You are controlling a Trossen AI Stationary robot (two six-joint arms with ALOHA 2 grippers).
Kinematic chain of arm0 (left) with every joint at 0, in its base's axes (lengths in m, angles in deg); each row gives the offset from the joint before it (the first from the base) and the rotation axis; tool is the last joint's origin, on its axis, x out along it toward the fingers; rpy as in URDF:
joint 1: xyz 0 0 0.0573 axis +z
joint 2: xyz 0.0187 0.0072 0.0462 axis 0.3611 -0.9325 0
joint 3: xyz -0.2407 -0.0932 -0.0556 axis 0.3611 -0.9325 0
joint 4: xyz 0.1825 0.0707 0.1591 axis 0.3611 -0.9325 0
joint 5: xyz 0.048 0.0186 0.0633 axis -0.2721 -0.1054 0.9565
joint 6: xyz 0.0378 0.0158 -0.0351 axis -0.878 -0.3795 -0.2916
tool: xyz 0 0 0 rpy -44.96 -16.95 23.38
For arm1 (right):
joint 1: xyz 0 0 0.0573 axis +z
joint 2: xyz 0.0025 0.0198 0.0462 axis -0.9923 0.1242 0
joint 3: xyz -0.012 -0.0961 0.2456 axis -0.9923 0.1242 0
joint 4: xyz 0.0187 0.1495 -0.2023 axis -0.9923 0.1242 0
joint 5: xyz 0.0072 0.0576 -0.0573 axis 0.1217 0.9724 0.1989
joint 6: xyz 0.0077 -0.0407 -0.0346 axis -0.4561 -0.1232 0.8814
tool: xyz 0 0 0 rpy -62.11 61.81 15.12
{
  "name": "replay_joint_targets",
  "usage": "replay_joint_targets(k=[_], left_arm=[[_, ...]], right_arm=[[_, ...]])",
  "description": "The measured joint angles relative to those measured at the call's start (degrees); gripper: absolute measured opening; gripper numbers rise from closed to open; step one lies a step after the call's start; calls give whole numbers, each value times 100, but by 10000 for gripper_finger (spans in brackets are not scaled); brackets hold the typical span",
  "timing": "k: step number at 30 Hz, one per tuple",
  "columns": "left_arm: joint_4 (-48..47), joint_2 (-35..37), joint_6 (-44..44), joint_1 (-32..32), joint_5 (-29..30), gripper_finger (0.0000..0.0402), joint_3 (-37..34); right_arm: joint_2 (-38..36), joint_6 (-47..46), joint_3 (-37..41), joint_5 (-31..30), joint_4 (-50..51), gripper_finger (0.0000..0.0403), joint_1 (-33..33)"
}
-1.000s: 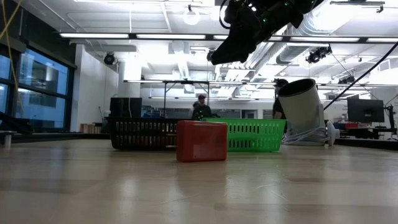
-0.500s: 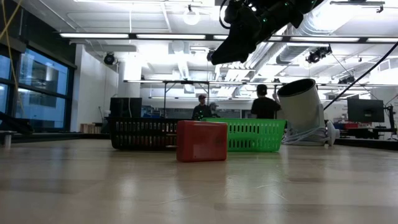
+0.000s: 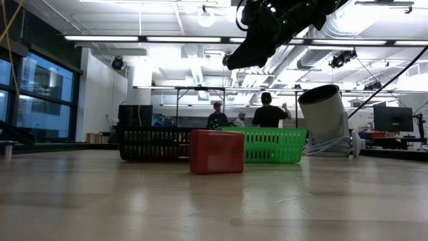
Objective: Pick & Place Office items
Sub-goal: Put the left red charger adapter into the black bin
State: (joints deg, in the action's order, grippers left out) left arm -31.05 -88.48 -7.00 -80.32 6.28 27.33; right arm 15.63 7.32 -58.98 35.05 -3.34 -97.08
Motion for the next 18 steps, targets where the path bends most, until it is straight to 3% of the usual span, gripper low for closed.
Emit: replay_joint_targets(k=[18], left_arm=[[202, -391, 18, 0, -106, 296, -2]], right_arm=[[0, -1, 1, 0, 0, 145, -1]])
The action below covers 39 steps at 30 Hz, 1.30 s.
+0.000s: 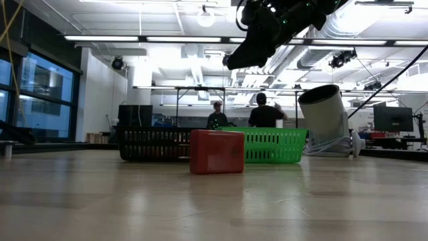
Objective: Pick & Place Office items
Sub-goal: Put the left red charger adapter into the black bin
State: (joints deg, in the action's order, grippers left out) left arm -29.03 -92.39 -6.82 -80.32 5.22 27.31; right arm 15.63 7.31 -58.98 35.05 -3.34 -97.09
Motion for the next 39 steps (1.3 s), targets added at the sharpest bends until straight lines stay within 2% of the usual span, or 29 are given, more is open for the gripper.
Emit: replay_joint_targets(k=[15, 25, 39], left_arm=[[-2, 0, 0, 0, -4, 296, 0], [-2, 0, 33, 0, -4, 251, 0], [-4, 2, 42, 0, -7, 247, 0]], right_arm=[[2, 0, 1, 0, -1, 145, 1], [2, 2, 1, 0, 0, 145, -1], [2, 2, 0, 0, -1, 145, 1]])
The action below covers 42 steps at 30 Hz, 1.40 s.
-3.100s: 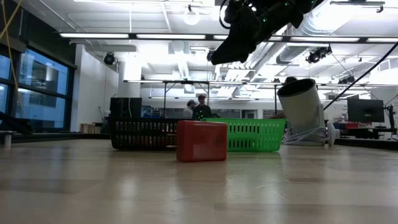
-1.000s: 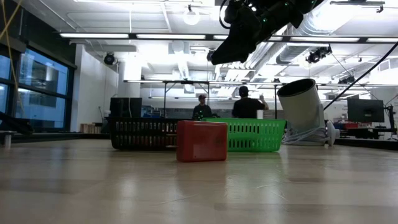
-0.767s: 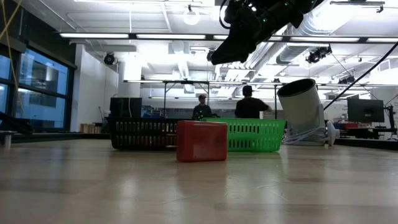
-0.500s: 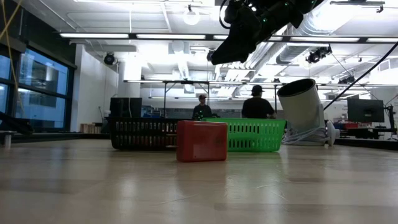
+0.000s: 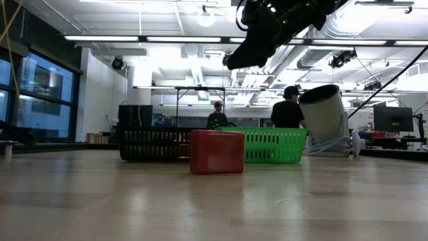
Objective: Pick & Place Office items
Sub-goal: Put the left red charger adapter into the black bin
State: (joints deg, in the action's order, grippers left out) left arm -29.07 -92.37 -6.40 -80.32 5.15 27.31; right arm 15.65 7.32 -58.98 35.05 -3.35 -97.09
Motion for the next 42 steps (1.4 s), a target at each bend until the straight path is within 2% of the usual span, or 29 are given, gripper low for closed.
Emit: replay_joint_targets(k=[7, 14, 30, 36, 42], left_arm=[[0, 0, 0, 0, 0, 244, 0], [0, 4, 0, 0, 2, 210, 2], [1, 143, 70, 92, -9, 220, 2], [-2, 421, -26, 399, -9, 220, 4], [-14, 810, -442, 1160, -2, 220, 87]], right_arm=[[0, 1, 1, 0, 0, 145, 1], [0, 1, -1, 0, 0, 145, 1], [-1, -2, 0, 0, 2, 145, -1], [0, 1, 0, 0, 1, 145, -1], [-2, -2, 1, 0, 1, 145, 1]])
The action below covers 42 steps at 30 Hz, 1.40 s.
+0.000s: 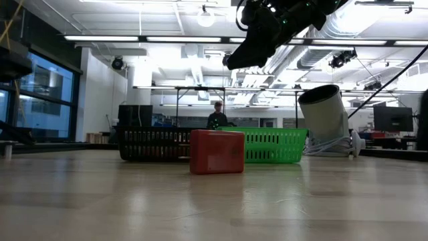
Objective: Pick & Place Office items
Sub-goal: Put the left red charger adapter into the black bin
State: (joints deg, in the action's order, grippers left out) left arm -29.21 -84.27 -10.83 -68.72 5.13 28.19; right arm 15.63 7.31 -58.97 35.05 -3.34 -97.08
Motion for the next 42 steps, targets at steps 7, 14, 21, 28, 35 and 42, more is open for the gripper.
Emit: replay_joint_targets(k=[7, 14, 21, 28, 35, 42], left_arm=[[-132, 246, -595, 1076, 9, 220, 292], [-497, 248, -1268, 1865, 9, 220, 937], [-1097, 248, -1542, 2577, 29, 220, 1492], [-1079, 107, -2140, 3626, 33, 220, 1532], [-309, -432, -3177, 4724, -543, 220, 1532], [16, -1073, -3691, 5472, -1008, 220, 1592]], right_arm=[[2, 1, -1, 0, -1, 145, 0], [2, 1, -1, 0, -1, 145, 0], [1, 2, -2, 0, -1, 145, -1], [0, 0, 0, 1, -1, 145, -1], [0, 1, -1, 0, -7, 145, -1], [2, 0, 0, 0, -18, 145, -2]])
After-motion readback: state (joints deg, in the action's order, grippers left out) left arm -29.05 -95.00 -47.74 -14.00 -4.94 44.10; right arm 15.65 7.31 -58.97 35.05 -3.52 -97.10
